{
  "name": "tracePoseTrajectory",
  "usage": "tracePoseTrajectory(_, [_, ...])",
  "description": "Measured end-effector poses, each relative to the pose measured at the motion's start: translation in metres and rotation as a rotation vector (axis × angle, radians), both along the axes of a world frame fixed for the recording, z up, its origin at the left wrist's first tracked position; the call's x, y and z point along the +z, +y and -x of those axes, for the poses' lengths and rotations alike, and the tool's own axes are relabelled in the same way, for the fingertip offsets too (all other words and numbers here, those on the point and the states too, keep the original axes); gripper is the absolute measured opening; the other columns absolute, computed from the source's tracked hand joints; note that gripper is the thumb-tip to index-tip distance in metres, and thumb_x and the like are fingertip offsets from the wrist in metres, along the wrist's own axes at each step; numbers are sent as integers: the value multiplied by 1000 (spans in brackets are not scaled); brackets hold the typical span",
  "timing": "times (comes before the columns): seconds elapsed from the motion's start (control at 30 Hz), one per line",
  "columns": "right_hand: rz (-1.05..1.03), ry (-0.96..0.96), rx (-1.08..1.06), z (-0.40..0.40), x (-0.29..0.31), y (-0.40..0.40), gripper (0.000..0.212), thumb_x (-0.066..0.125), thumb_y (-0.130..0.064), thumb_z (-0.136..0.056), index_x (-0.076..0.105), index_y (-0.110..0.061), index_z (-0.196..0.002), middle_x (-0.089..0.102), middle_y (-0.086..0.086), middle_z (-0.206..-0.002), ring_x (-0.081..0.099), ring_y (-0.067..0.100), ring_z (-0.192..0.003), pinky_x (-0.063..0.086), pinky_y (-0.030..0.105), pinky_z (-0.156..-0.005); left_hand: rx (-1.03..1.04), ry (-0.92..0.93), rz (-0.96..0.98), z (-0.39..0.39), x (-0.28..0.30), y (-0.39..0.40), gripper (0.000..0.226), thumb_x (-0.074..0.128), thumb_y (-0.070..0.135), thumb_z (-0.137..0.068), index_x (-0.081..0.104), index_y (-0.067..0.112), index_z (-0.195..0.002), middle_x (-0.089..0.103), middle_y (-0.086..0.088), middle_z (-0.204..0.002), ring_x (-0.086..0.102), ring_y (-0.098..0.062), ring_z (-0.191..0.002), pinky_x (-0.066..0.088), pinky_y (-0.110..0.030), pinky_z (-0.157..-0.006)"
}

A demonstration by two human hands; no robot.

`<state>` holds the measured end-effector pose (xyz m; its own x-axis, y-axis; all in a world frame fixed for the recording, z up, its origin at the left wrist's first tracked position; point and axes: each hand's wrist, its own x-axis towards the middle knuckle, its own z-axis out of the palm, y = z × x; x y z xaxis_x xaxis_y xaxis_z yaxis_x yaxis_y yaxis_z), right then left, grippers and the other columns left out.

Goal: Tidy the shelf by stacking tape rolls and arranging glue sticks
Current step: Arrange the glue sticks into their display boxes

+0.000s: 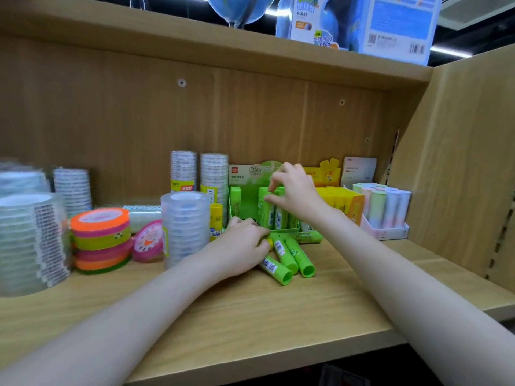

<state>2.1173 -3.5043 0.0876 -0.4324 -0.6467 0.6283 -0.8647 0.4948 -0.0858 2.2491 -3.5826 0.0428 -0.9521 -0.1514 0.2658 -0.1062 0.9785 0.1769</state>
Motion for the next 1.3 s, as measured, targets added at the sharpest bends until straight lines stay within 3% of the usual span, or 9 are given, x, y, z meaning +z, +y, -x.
tracePoseTrajectory(0.23, [49,-24,55,2,-11,26,25,57,-23,-91,64,-19,-115,46,6,-121,38,21,-120,34,40,-98,-5,7,2,-1,-1,1,38,32,23,-98,50,10,-129,46,-14,-130,33,-26,-120,25,-27,-95])
tracePoseTrajectory(0.33, [230,17,127,-1,-19,60,19,57,-10,-90,67,-8,-106,59,9,-107,52,22,-105,37,26,-86,-7,-2,8,-1,-1,0,40,32,23,-98,47,13,-134,45,-13,-134,32,-27,-123,26,-33,-101])
tracePoseTrajectory(0.47, [-233,-32,99,-2,-41,84,20,60,-15,-88,63,-13,-108,63,1,-109,50,18,-104,35,24,-85,-9,20,0,-1,-3,-1,38,32,23,-99,52,7,-127,49,-12,-131,37,-28,-123,31,-37,-103])
tracePoseTrajectory(0.63, [-250,-76,29,2,-44,91,22,59,-13,-87,56,-17,-108,52,0,-99,51,17,-97,39,26,-82,-8,97,10,-4,-8,1,38,32,22,-99,58,-1,-115,56,-13,-126,48,-26,-118,37,-36,-97])
tracePoseTrajectory(0.9, [578,-449,206,-5,-6,83,17,71,-29,-76,56,-35,-82,65,-2,-94,65,24,-83,53,36,-73,-14,109,-4,2,-13,-3,41,30,25,-100,58,0,-116,54,-14,-125,47,-25,-116,35,-35,-99])
tracePoseTrajectory(1.0, [360,-260,211,-18,7,52,19,69,-21,-81,53,-19,-90,59,2,-92,58,20,-72,47,27,-64,-22,113,24,2,-12,-2,41,30,24,-100,57,0,-118,52,-14,-127,45,-26,-118,33,-34,-100])
tracePoseTrajectory(1.1, [87,-66,97,-23,10,26,33,69,-22,-82,43,-11,-98,56,7,-88,54,25,-70,46,35,-65,-23,127,20,3,-13,-4,40,31,24,-99,58,-1,-118,53,-15,-126,46,-26,-118,34,-35,-100])
tracePoseTrajectory(1.2, [19,-32,69,-22,5,12,38,69,-27,-82,36,-13,-92,58,9,-83,52,25,-71,43,32,-63,-23,132,22,4,-13,-5,40,32,24,-98,59,0,-115,53,-15,-125,46,-27,-116,36,-37,-99])
tracePoseTrajectory(1.3, [45,30,43,-17,-5,10,28,66,-32,-84,50,-10,-92,59,6,-87,47,19,-80,39,30,-67,-18,115,41,5,-13,-6,40,32,25,-98,59,1,-115,52,-15,-126,45,-27,-118,36,-38,-99])
